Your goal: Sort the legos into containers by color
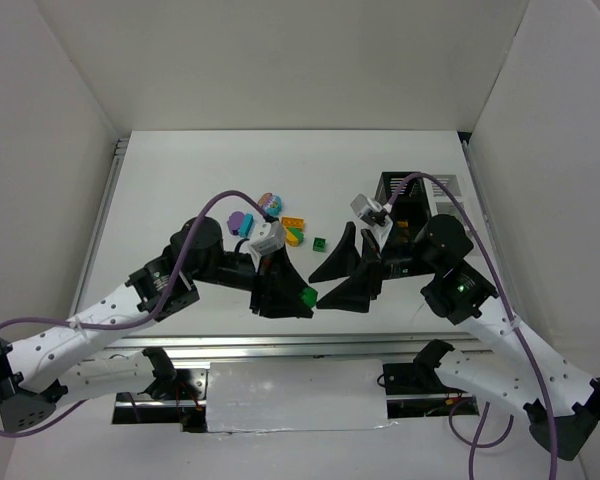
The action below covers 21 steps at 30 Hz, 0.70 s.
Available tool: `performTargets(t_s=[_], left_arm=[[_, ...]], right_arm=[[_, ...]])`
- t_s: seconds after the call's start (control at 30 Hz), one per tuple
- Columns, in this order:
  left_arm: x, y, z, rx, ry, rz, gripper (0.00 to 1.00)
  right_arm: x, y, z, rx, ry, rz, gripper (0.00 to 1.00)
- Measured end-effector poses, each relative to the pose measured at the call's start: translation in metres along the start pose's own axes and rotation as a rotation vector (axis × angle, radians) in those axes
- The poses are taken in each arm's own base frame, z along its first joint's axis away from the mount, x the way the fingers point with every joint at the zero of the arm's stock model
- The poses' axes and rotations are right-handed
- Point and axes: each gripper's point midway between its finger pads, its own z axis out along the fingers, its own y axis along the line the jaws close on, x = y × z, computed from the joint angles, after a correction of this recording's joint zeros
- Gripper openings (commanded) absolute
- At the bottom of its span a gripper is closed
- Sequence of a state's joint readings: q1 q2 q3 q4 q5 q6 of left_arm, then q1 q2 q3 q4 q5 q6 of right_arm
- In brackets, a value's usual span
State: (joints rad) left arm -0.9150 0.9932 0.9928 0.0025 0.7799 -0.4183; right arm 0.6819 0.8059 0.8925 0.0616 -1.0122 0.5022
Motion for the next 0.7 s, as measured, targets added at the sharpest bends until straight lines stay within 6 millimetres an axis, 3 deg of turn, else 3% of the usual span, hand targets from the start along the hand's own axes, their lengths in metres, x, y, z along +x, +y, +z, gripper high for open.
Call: performTargets(t_s=[0.13,0.37,0.53,0.7], left_arm=[[0.004,0.011,0.002,-0.048,0.019,-0.033,0.00],[0.015,0.018,0.000,-0.088,0.056,-0.078,0.00],[0.019,0.023,-0.002,-0.119,0.069,-0.085,0.00],[0.021,0.027,-0.004,-0.145,0.073,-0.083,0.00]], right_arm=[[0.007,-0.001,0.004,0.017,0.014,0.009,0.66],[0.014,-0.018,0.011,0.097,0.034,0.038,0.48],[0.017,-0.026,0.014,0.122,0.044,0.053,0.49],[0.019,-0.026,0.015,0.129,0.047,0.047,0.61]])
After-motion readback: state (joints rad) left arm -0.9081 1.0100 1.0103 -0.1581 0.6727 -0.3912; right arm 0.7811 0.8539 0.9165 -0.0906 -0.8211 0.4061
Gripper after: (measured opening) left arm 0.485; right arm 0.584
